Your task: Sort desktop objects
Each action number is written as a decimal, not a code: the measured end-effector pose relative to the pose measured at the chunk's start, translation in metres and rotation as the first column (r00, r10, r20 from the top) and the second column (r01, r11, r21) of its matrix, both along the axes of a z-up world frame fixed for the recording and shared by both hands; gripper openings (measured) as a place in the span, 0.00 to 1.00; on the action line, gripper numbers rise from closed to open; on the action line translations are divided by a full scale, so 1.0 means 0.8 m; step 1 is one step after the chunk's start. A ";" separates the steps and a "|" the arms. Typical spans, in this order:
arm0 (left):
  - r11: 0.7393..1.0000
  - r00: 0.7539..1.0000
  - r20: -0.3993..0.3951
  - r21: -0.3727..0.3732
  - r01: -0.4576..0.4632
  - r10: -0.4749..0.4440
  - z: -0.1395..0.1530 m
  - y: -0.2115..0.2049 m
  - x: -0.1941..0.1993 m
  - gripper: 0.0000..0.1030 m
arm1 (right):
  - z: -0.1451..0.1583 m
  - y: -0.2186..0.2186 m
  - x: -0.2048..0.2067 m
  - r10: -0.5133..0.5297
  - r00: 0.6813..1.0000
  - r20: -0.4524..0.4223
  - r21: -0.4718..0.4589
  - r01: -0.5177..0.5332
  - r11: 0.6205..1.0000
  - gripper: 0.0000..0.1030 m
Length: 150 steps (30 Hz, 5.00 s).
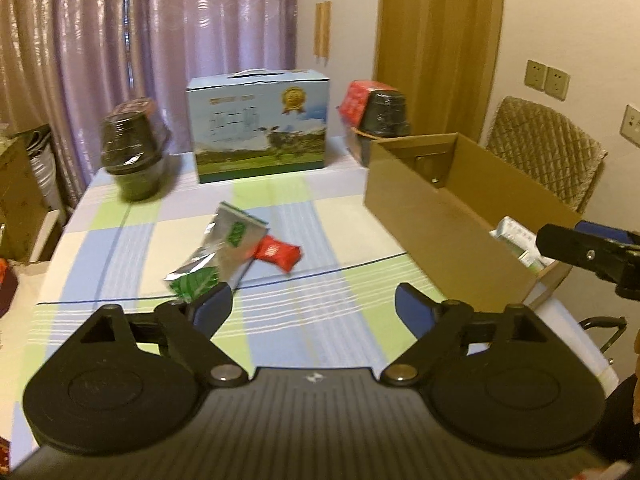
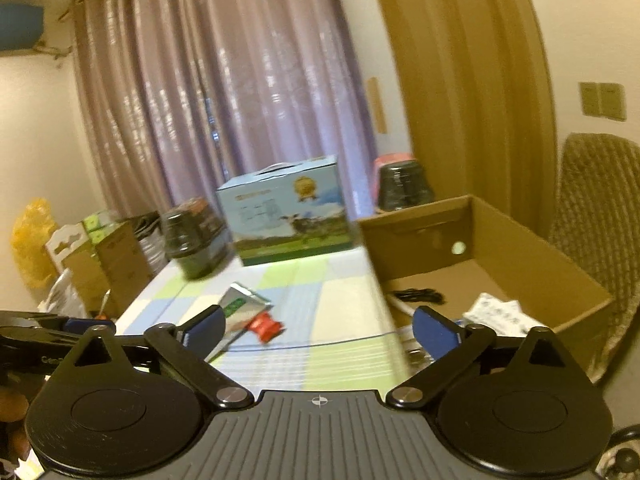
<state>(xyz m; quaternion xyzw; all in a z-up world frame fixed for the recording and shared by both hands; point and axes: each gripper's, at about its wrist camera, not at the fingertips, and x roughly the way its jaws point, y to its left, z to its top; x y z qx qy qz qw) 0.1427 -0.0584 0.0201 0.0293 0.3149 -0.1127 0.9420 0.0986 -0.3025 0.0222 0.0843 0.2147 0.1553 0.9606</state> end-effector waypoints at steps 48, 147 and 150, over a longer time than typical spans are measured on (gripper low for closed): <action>0.975 0.965 -0.209 0.120 0.185 -0.158 -0.082 0.122 0.208 0.96 | -0.117 0.163 0.210 0.279 0.938 -0.205 -0.257 -0.327 0.909 0.98; 0.968 0.777 -0.597 0.006 0.252 -0.199 -0.165 0.041 0.094 0.68 | -0.188 0.100 0.014 0.161 0.915 -0.371 -0.233 -0.260 0.937 0.59; 0.967 0.781 -0.591 0.002 0.253 -0.203 -0.167 0.040 0.093 0.72 | -0.190 0.104 0.013 0.169 0.919 -0.356 -0.262 -0.272 0.926 0.59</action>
